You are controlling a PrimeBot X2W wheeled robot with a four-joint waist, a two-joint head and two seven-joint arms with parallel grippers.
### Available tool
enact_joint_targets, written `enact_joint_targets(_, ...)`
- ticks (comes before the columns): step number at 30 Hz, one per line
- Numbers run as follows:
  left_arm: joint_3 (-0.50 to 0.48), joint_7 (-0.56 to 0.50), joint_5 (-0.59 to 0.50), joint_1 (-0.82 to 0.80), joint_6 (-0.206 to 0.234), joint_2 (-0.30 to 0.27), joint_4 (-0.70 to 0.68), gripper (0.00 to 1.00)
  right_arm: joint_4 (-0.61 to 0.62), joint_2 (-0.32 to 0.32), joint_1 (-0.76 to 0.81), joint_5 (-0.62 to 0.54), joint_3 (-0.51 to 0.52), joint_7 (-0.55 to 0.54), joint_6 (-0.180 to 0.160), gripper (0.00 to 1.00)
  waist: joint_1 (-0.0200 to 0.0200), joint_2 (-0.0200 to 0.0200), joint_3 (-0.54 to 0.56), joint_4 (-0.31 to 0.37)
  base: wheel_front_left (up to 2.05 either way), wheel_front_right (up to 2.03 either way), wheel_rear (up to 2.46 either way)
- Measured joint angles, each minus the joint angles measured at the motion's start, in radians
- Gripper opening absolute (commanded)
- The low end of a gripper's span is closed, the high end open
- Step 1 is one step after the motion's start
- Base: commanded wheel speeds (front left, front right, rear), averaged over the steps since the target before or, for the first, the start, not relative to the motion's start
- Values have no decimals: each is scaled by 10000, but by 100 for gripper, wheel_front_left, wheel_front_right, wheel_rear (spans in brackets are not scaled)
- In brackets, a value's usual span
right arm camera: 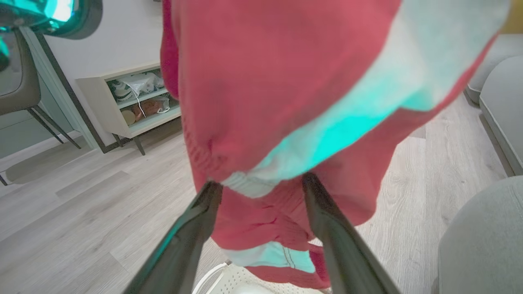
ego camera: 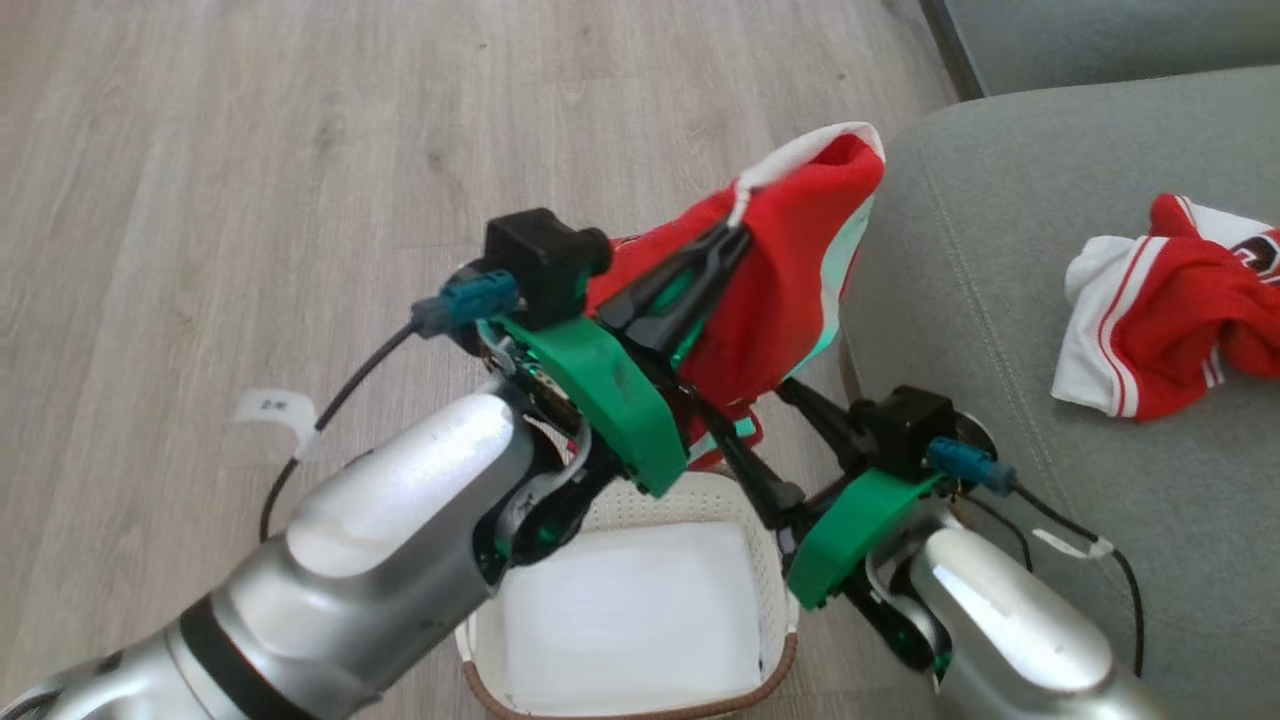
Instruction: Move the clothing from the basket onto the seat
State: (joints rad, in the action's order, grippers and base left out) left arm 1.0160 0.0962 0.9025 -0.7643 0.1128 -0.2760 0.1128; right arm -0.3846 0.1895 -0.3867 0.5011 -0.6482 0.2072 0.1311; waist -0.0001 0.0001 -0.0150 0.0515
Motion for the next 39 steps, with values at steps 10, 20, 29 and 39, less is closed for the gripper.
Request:
enact_joint_targets(10,151,-82,104,-5,-82,107,-35,0,-550,-265,-175,-439,871,408,-2,100,1,0,10,-457,0,0,0)
enact_joint_targets(20,209,-96,169,-1,-84,107,-25,0,117,-372,-111,-708,1277,412,-2,0,1,0,-60,-613,0,0,0)
enact_joint_targets(29,242,-96,169,-1,-81,102,82,0,249,-368,-88,-698,1406,414,-2,0,1,0,-92,-550,0,0,0)
enact_joint_targets(39,418,40,136,279,12,-111,226,0,834,-270,437,-704,2479,451,-2,0,1,0,-86,-255,0,0,0)
